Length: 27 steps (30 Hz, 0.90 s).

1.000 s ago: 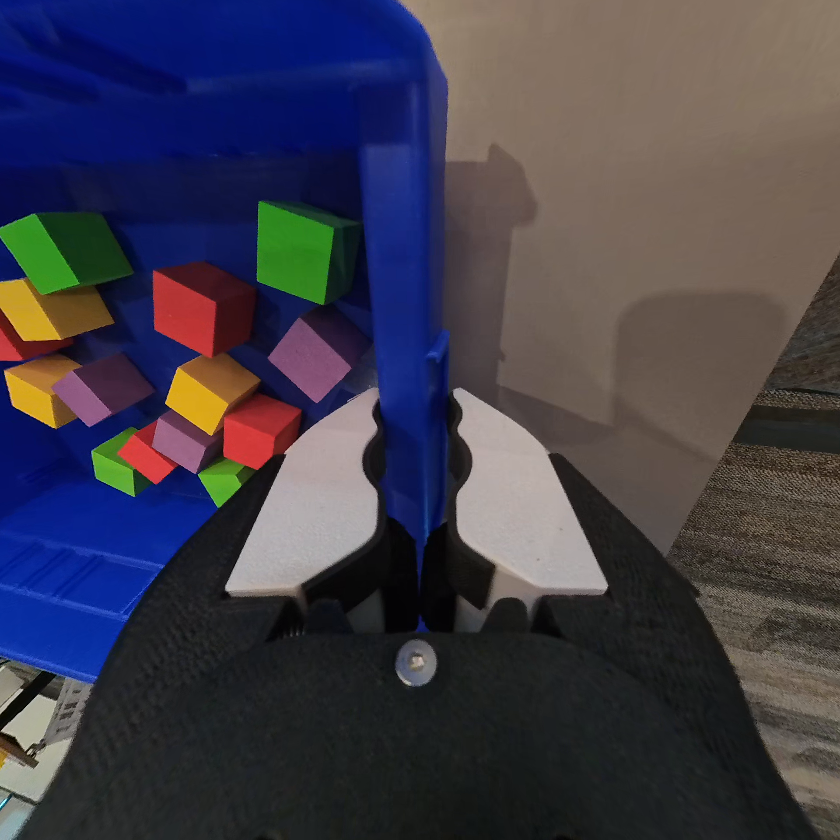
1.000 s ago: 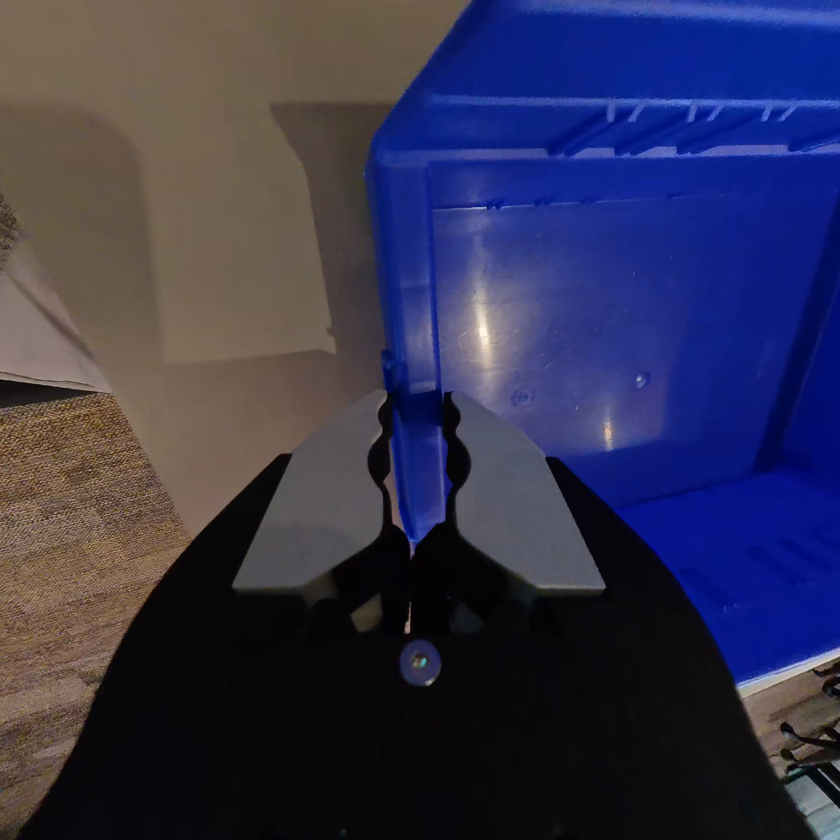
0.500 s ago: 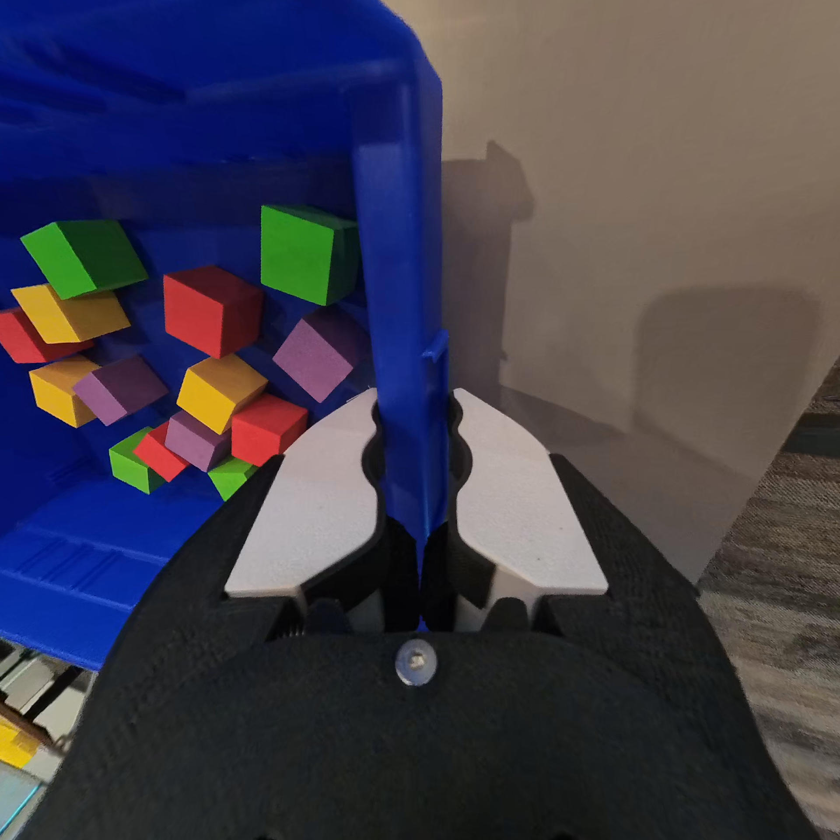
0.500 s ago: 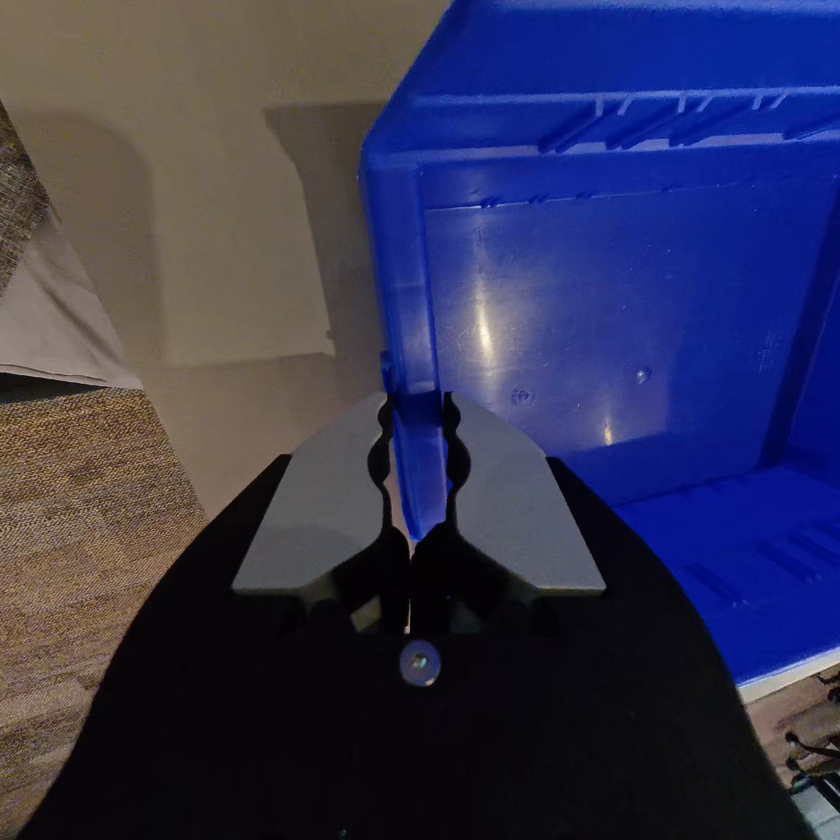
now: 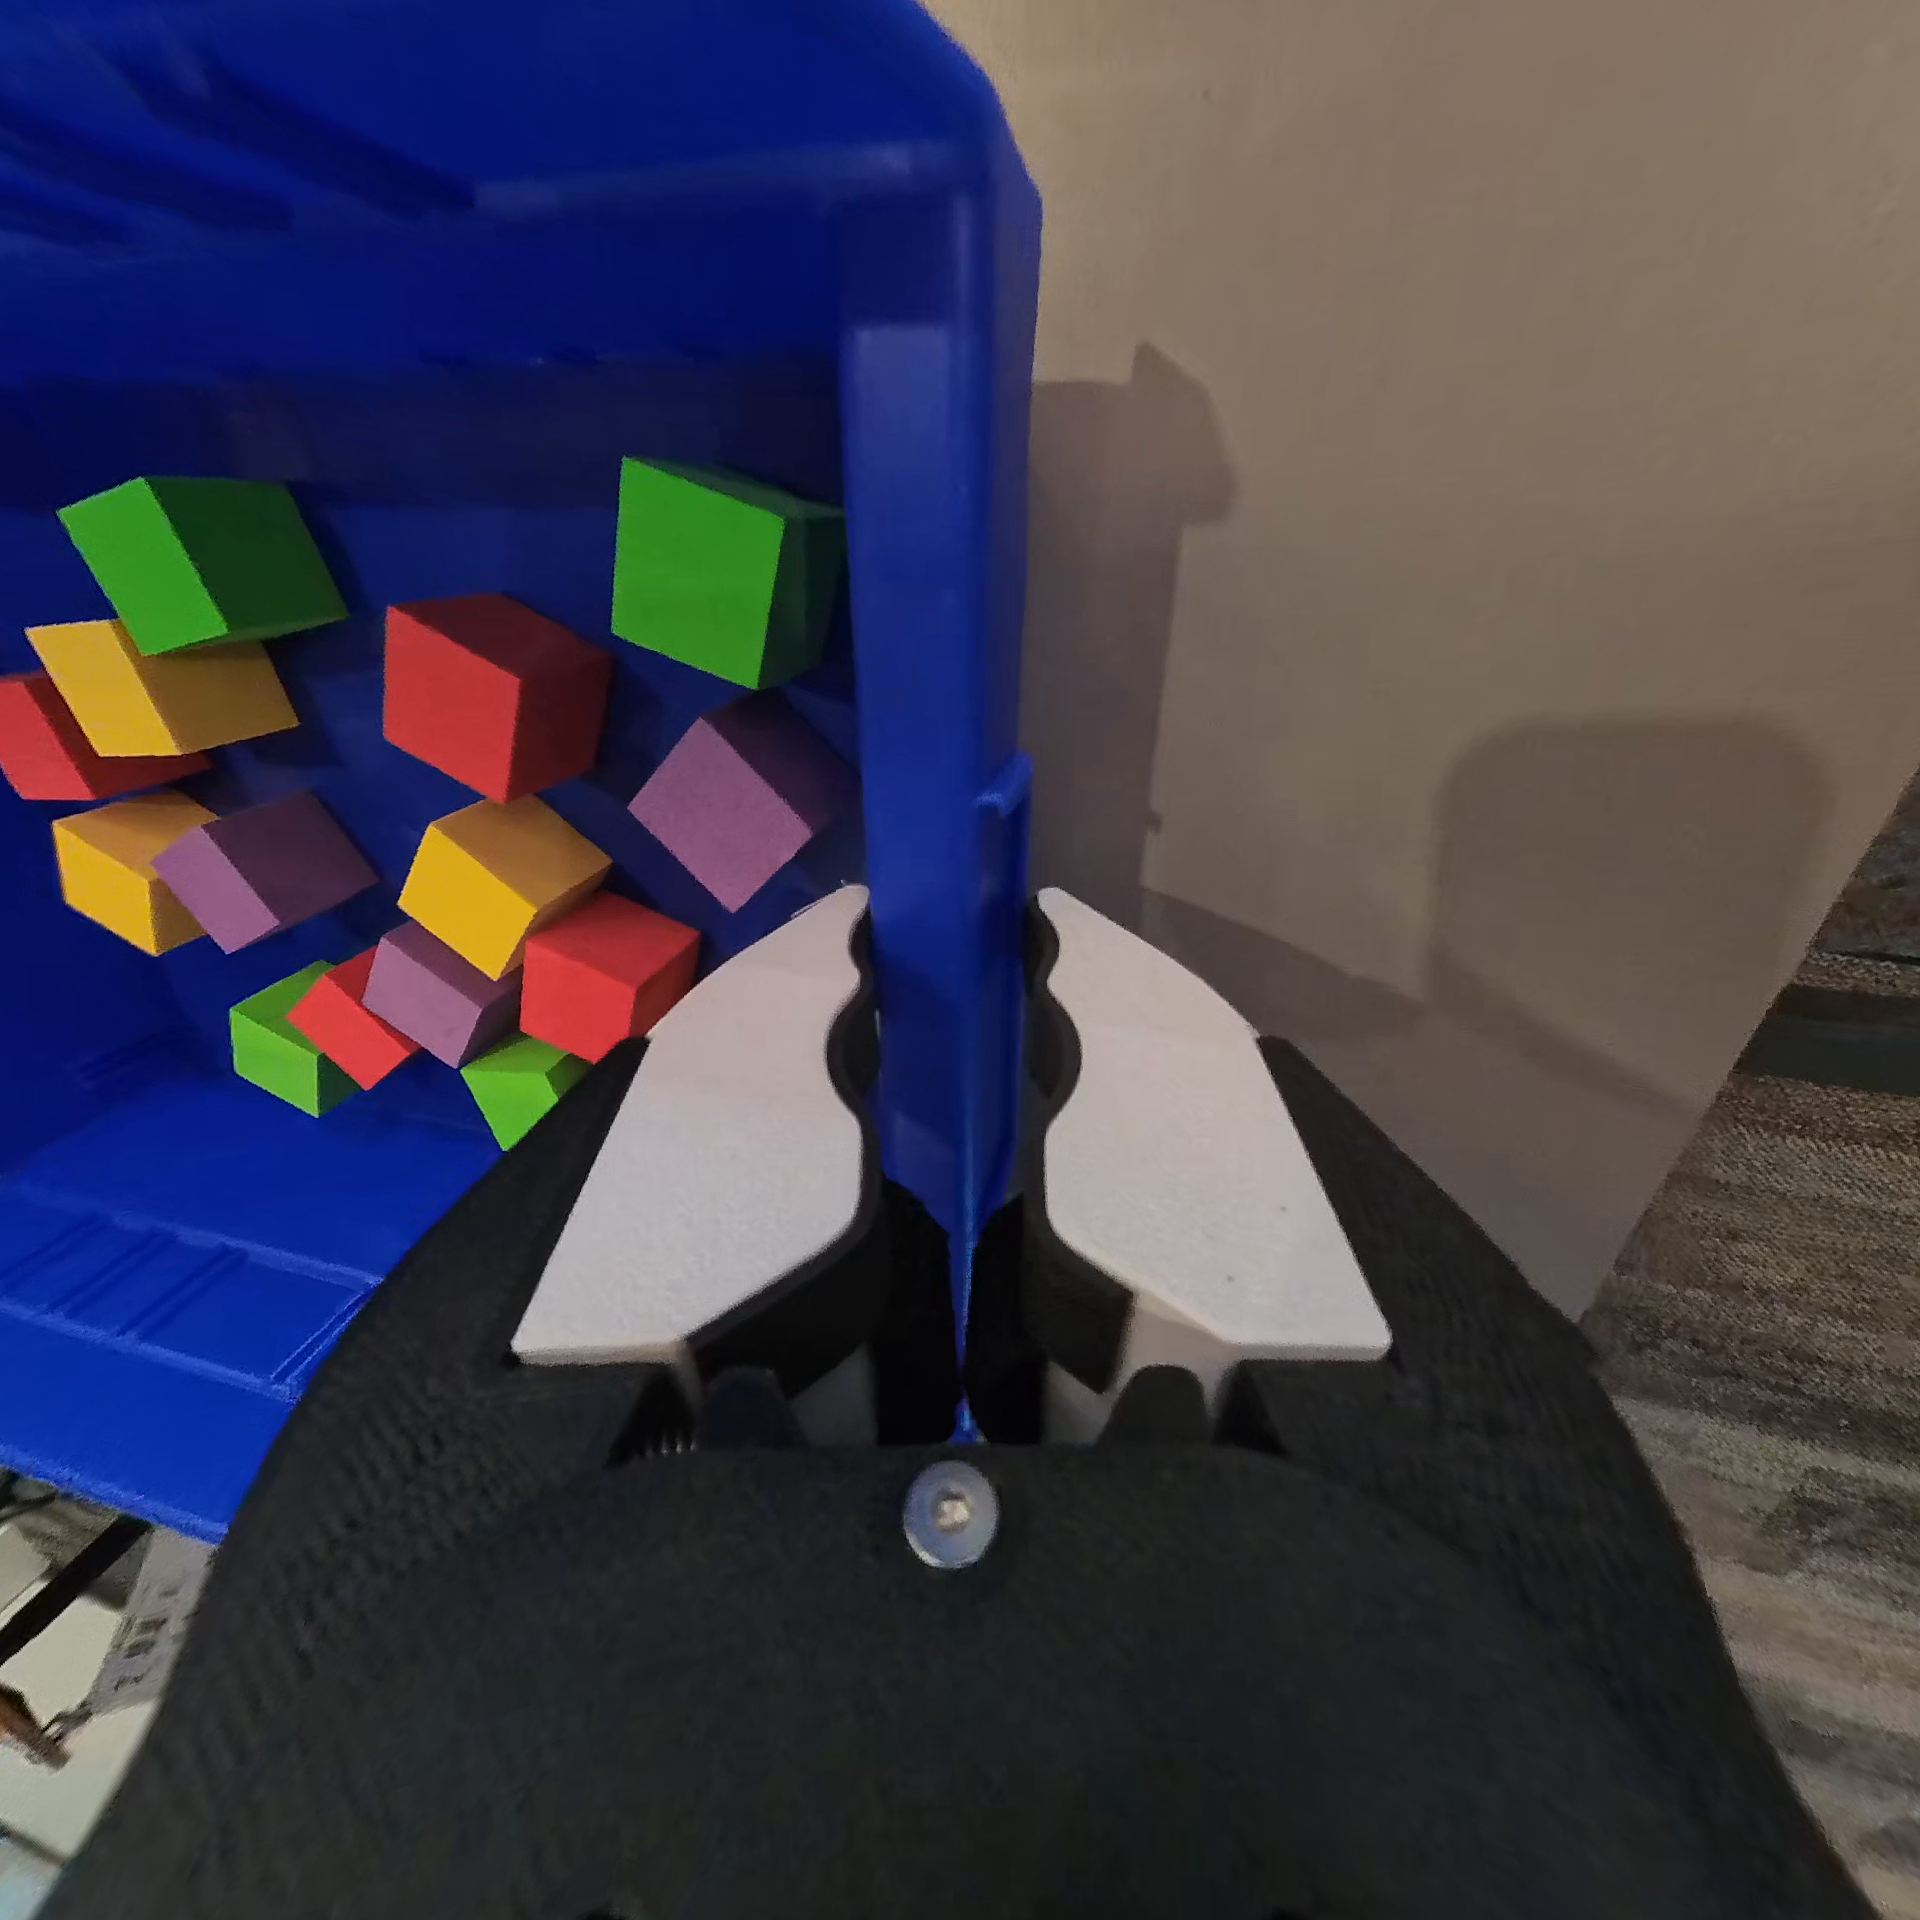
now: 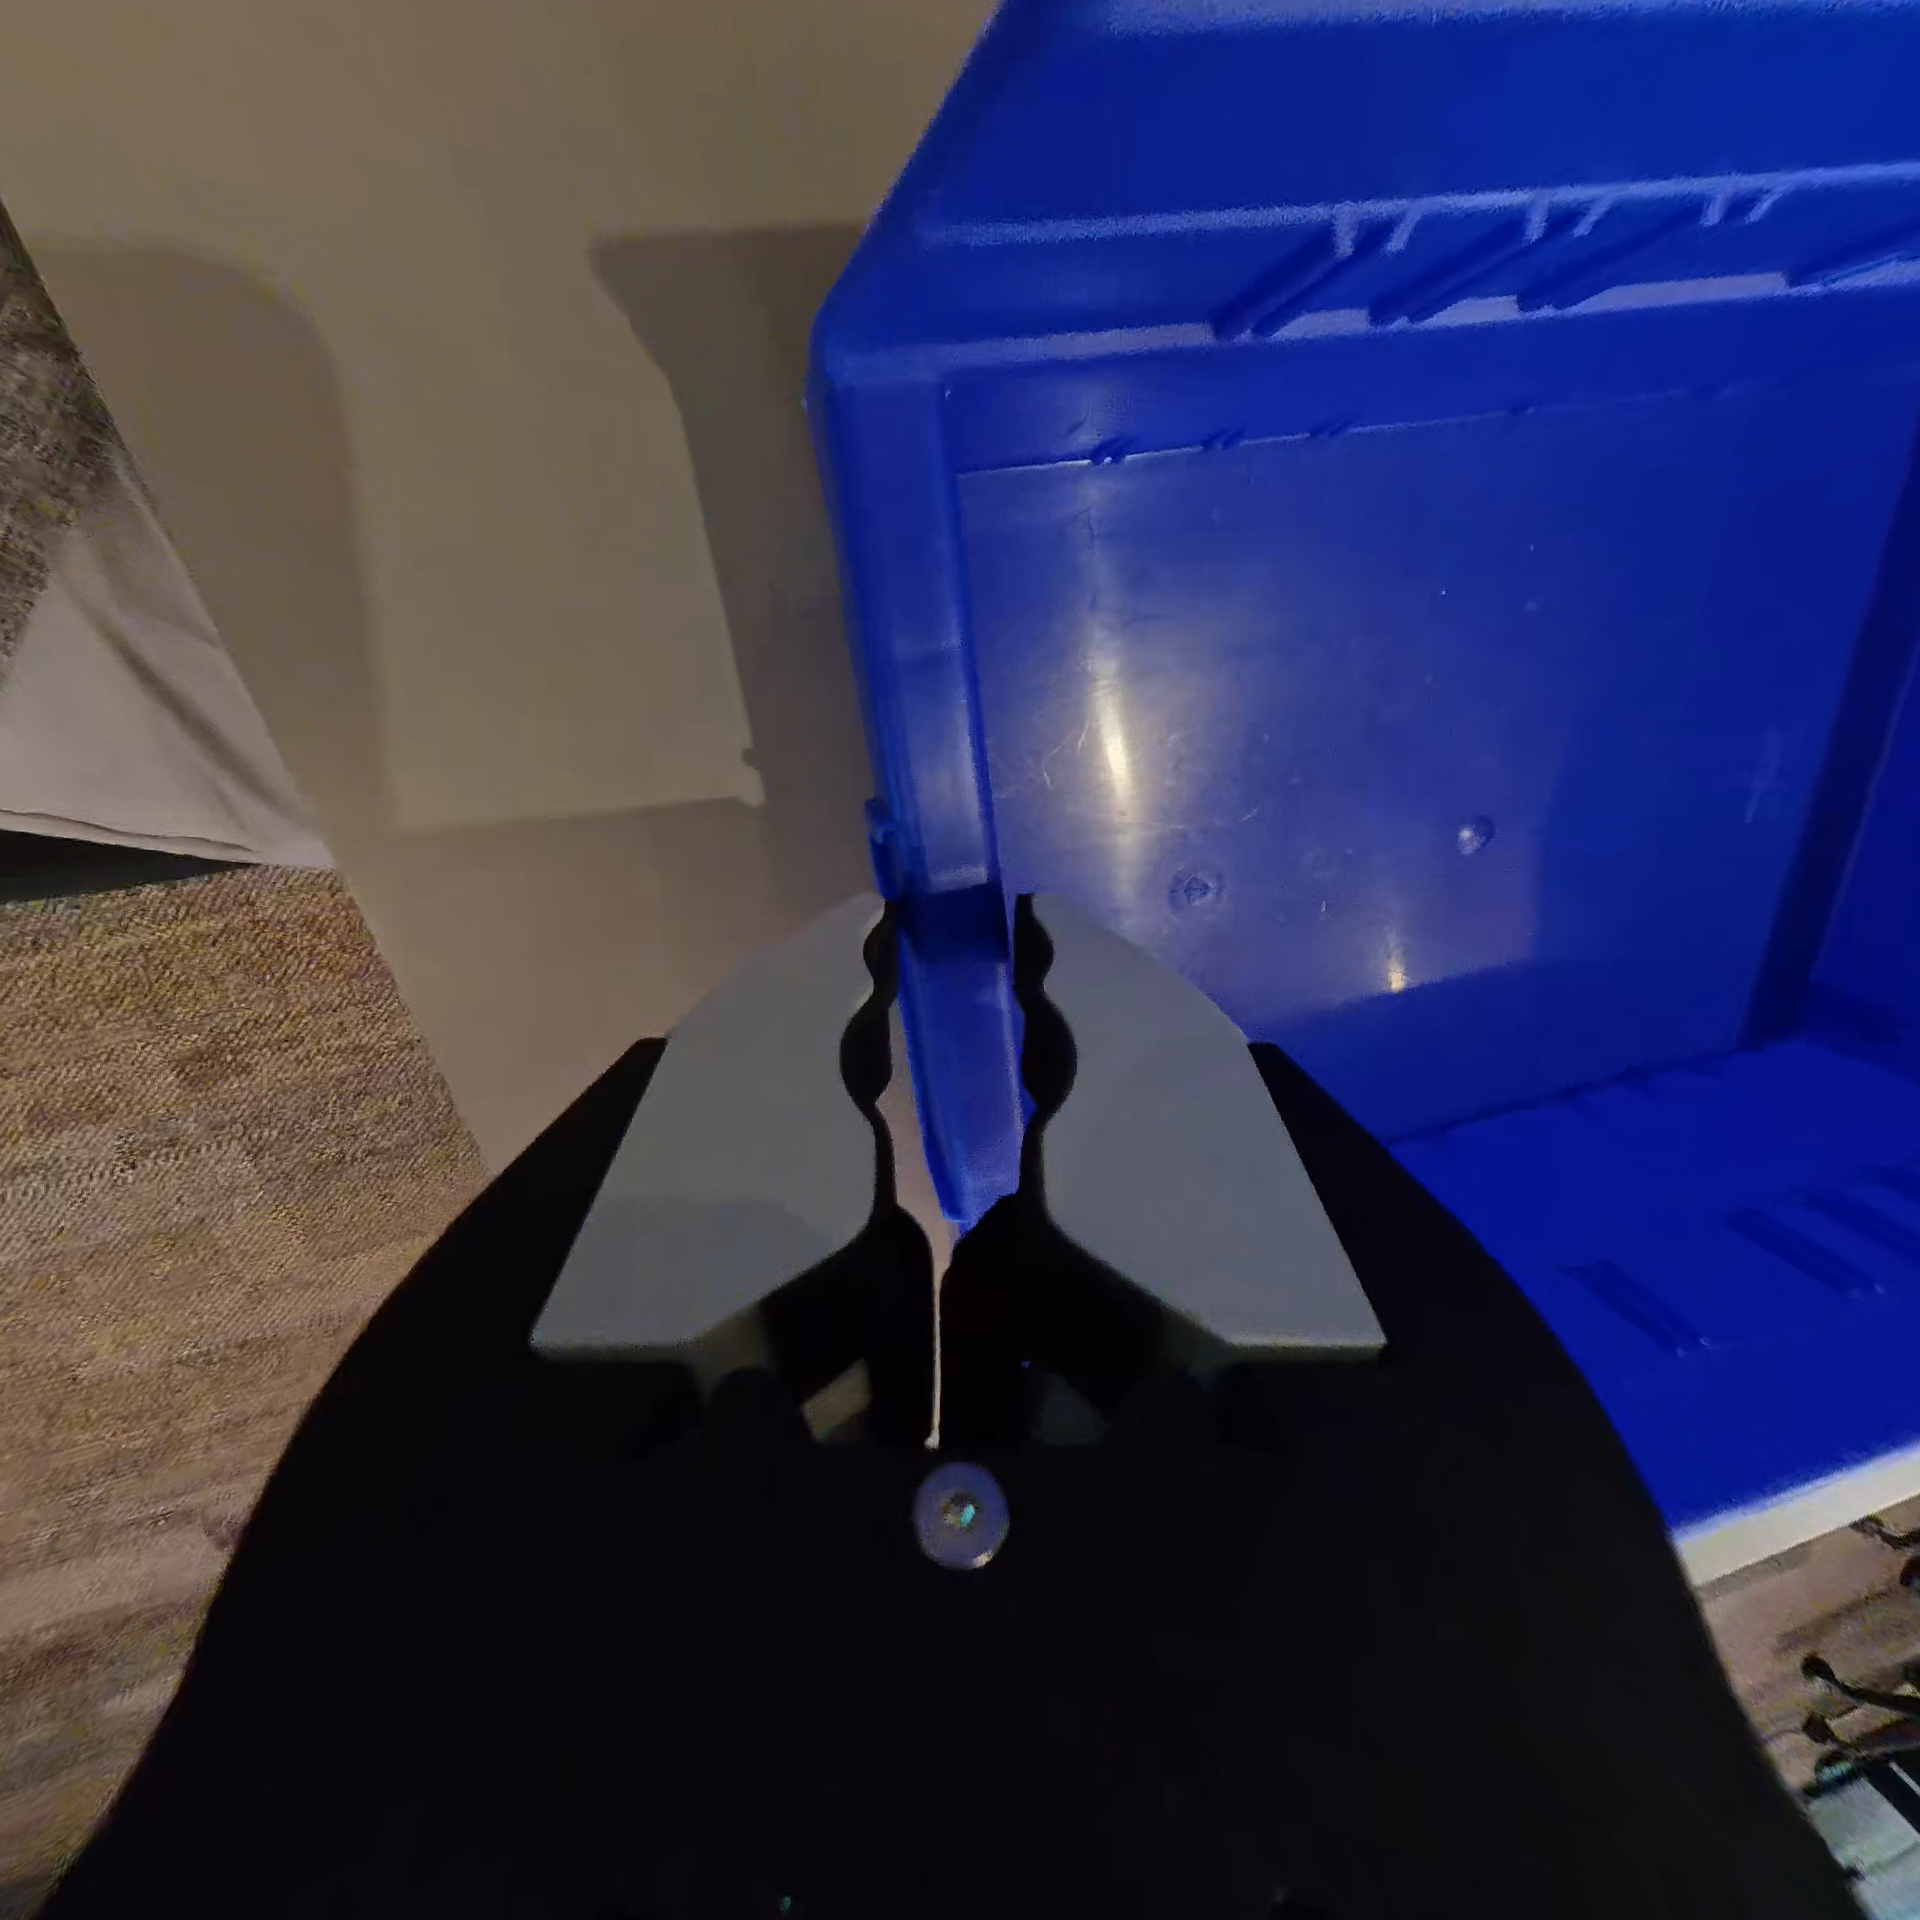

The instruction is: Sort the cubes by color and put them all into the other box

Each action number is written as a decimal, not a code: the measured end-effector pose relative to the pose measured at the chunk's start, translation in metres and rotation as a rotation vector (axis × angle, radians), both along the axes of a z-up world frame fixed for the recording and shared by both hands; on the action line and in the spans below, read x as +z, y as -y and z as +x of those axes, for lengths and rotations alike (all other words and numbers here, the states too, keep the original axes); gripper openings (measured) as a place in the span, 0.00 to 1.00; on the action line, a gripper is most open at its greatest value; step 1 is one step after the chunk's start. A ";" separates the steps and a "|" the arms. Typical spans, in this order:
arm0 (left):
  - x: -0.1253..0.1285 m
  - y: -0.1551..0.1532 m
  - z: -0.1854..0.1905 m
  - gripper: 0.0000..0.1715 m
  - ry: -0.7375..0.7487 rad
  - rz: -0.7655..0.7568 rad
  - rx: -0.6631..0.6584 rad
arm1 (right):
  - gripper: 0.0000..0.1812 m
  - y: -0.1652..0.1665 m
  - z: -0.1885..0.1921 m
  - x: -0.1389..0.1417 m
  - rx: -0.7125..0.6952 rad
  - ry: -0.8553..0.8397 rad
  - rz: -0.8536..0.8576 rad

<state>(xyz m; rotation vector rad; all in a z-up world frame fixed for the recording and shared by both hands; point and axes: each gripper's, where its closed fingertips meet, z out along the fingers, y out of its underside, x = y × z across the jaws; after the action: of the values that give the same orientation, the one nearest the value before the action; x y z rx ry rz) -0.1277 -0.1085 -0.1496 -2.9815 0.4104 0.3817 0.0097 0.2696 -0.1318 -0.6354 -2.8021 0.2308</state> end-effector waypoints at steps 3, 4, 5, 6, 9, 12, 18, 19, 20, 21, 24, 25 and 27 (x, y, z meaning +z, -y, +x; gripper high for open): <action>0.014 -0.004 0.001 0.21 0.020 0.081 0.043 | 0.17 0.005 -0.001 0.017 -0.039 -0.062 -0.062; 0.020 -0.004 0.002 0.26 0.038 0.112 0.061 | 0.18 0.006 -0.001 0.024 -0.057 -0.085 -0.079; 0.027 -0.003 0.001 0.30 0.049 0.139 0.084 | 0.20 0.008 -0.001 0.031 -0.074 -0.122 -0.095; 0.034 0.000 -0.001 0.34 0.057 0.166 0.106 | 0.20 0.013 -0.002 0.040 -0.084 -0.166 -0.117; 0.057 0.009 -0.010 0.34 0.045 0.268 0.188 | 0.19 0.032 -0.003 0.076 -0.130 -0.342 -0.210; 0.085 0.017 -0.033 0.27 0.007 0.411 0.434 | 0.18 0.044 -0.007 0.114 -0.244 -0.568 -0.264; 0.125 -0.009 -0.050 0.34 0.088 0.825 0.654 | 0.21 0.079 -0.019 0.153 -0.338 -0.783 -0.473; 0.125 -0.011 -0.054 0.40 0.052 0.850 0.674 | 0.25 0.074 -0.026 0.151 -0.376 -0.769 -0.463; 0.123 -0.013 -0.057 0.43 0.028 0.865 0.689 | 0.30 0.073 -0.032 0.148 -0.408 -0.754 -0.486; 0.118 -0.017 -0.057 0.44 0.022 0.875 0.704 | 0.31 0.076 -0.036 0.146 -0.419 -0.733 -0.543; 0.103 -0.023 -0.060 0.53 -0.020 0.902 0.774 | 0.36 0.083 -0.045 0.138 -0.428 -0.706 -0.700; 0.099 -0.023 -0.062 0.56 -0.049 0.912 0.791 | 0.38 0.082 -0.047 0.135 -0.443 -0.688 -0.721; 0.096 -0.024 -0.068 0.56 -0.085 0.951 0.824 | 0.37 0.075 -0.051 0.137 -0.460 -0.709 -0.739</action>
<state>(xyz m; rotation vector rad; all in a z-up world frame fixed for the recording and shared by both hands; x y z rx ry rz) -0.1961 -0.0846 -0.0533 -2.0391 -0.8062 0.5536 -0.0417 0.1944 0.0048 -1.0600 -1.7851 1.1536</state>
